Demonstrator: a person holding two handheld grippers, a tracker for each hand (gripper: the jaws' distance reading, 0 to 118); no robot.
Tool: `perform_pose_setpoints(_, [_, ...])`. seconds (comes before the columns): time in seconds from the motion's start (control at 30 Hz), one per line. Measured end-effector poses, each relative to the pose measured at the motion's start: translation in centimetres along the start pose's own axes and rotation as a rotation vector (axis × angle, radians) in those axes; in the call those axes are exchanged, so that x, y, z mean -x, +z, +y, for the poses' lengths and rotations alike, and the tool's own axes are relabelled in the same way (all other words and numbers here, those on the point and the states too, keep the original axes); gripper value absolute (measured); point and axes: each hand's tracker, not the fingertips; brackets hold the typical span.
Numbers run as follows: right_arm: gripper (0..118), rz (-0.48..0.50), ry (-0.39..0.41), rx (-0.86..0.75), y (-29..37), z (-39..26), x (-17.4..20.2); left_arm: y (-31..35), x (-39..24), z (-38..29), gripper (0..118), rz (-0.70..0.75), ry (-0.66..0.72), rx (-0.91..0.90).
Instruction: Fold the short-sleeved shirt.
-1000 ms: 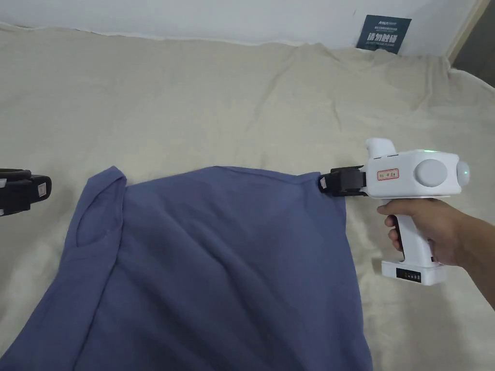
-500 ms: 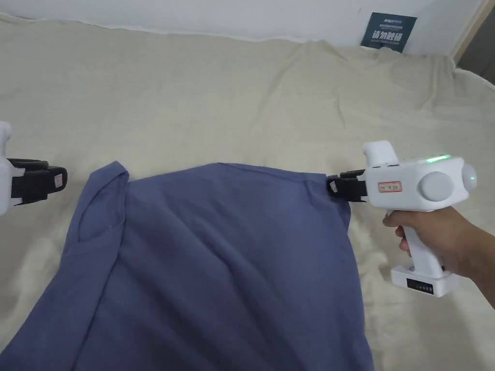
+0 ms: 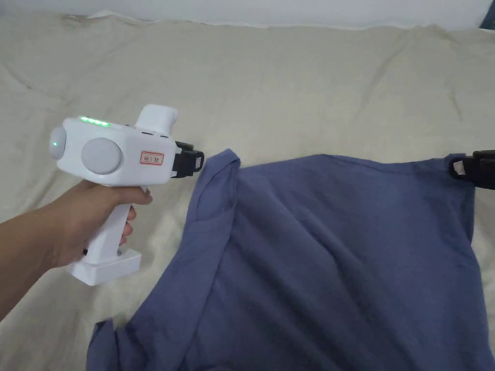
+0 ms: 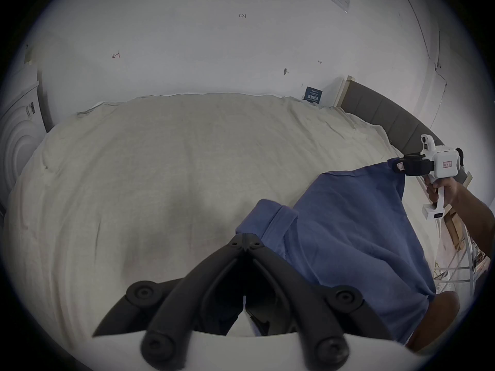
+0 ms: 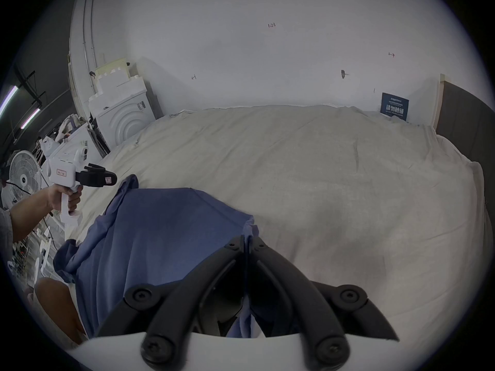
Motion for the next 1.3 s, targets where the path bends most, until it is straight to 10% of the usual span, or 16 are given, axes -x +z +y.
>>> perform_pose_setpoints(0.3, [3, -0.007, -0.022, 0.016, -1.2, -0.4, -1.4, -2.1, -0.5, 0.7, 61, -0.07, 0.012, 0.046])
perform_pose_setpoints(0.6, [3, -0.002, -0.037, 0.024, -1.0, -1.1, -1.4, -4.8, -0.4, 1.5, 58, -0.062, 0.05, 0.09])
perform_pose_setpoints(0.8, [3, -0.003, -0.055, 0.017, -0.6, -1.1, -1.4, -5.0, -0.4, 1.3, 13, -0.088, 0.082, 0.129])
perform_pose_setpoints(1.3, [3, 0.019, -0.076, -0.019, 0.0, -1.1, -1.2, -3.2, -1.0, 1.1, 5, -0.096, 0.123, 0.101])
